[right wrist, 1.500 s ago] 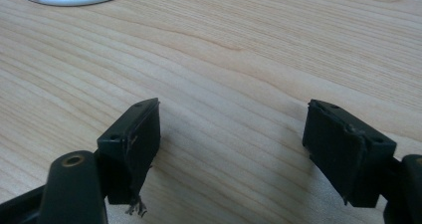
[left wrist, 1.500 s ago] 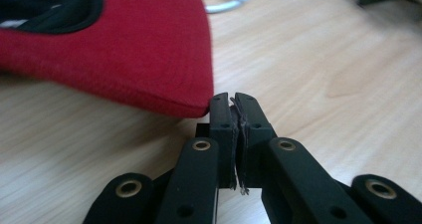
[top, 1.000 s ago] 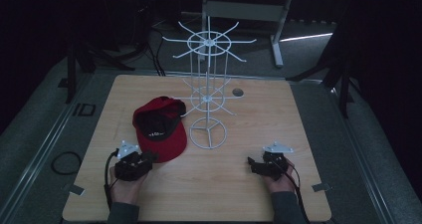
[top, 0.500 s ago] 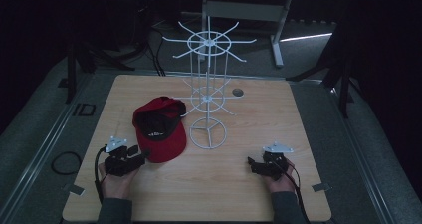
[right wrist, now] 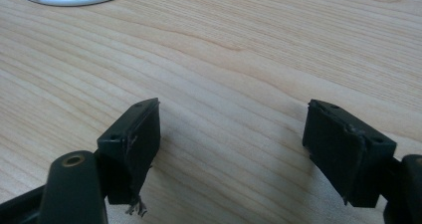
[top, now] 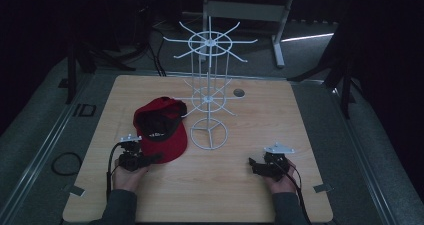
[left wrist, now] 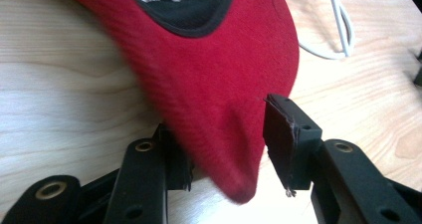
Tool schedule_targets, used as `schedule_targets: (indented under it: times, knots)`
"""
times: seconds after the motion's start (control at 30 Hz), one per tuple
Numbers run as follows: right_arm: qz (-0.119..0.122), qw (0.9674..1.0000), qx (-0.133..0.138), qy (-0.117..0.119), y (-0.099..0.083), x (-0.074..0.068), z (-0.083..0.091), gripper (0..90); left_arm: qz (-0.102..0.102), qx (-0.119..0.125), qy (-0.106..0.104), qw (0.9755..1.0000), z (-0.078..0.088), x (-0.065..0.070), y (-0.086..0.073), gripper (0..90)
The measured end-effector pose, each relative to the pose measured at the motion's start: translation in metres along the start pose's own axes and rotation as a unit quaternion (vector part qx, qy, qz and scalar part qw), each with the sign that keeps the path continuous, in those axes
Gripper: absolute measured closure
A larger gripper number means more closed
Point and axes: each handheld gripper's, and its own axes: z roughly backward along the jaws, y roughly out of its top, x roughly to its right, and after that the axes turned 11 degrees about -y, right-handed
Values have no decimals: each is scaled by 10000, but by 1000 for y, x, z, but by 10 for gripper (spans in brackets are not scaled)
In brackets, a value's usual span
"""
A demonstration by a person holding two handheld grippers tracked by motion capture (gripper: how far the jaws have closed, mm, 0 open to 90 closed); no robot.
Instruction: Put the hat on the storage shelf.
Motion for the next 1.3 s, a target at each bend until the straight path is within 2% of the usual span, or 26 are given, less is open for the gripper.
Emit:
schedule_targets:
  times: [0.23,0.33,0.4,0.57,0.83,0.97,1.03,1.3]
  knots:
    - [-2,10000,-2,1,0,0,0,227,177,-32,-123,9998,-9,-6,2,658]
    - [-3,10000,-2,0,0,0,0,227,315,35,-190,9993,-10,-5,2,685]
    - [-2,10000,-2,0,0,0,0,227,377,132,-309,9987,-9,-3,3,731]
    - [-3,10000,-2,0,0,0,0,227,401,271,-254,9985,-10,3,3,775]
    - [-1,10000,-2,0,0,0,0,227,320,417,-306,9981,-7,8,4,836]
    - [-3,10000,-2,1,0,0,0,227,229,431,-239,9985,-3,10,4,851]
    - [-2,10000,-3,0,0,0,0,227,117,464,-153,9987,1,11,5,854]
    - [-2,10000,-3,0,0,0,0,227,56,735,94,9972,14,8,8,857]
